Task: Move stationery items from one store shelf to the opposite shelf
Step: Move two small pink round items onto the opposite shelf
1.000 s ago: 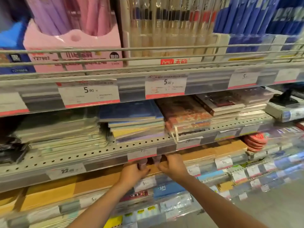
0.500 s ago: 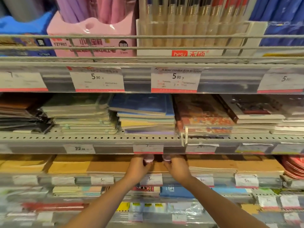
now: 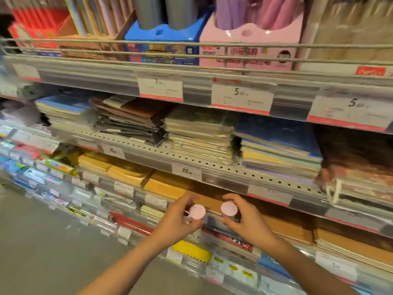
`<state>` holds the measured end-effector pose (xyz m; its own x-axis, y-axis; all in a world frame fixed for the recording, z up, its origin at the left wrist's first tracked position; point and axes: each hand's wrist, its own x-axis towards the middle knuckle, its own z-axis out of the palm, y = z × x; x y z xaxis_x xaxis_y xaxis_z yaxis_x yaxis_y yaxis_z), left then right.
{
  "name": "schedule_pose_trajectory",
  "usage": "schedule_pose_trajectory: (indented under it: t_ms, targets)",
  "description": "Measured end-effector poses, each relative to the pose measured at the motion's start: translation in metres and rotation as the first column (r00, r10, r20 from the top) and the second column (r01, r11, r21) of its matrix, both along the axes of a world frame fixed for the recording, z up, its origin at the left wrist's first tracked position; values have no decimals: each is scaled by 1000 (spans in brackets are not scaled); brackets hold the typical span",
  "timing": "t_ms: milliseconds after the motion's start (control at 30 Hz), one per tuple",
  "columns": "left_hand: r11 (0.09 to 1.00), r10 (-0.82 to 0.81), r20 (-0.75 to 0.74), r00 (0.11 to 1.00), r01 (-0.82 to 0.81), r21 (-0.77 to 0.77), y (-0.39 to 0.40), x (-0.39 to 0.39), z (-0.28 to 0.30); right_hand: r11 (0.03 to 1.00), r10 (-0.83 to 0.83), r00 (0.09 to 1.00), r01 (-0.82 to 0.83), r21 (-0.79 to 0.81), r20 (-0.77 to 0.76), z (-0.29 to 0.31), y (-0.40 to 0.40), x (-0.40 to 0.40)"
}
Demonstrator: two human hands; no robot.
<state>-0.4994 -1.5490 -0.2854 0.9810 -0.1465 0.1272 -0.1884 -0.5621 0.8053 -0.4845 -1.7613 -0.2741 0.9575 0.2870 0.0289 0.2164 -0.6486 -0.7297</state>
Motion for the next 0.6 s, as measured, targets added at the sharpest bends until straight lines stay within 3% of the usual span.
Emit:
schedule_pose_trajectory:
  t_ms: [267, 600]
  targets:
    - [986, 157, 2, 988, -156, -56, 137, -29, 17, 979, 191, 980, -194, 60, 52, 14, 130, 7]
    - [929, 371, 97, 924, -369, -43, 362, -78, 51, 911, 337, 926, -366, 192, 168, 39, 370, 7]
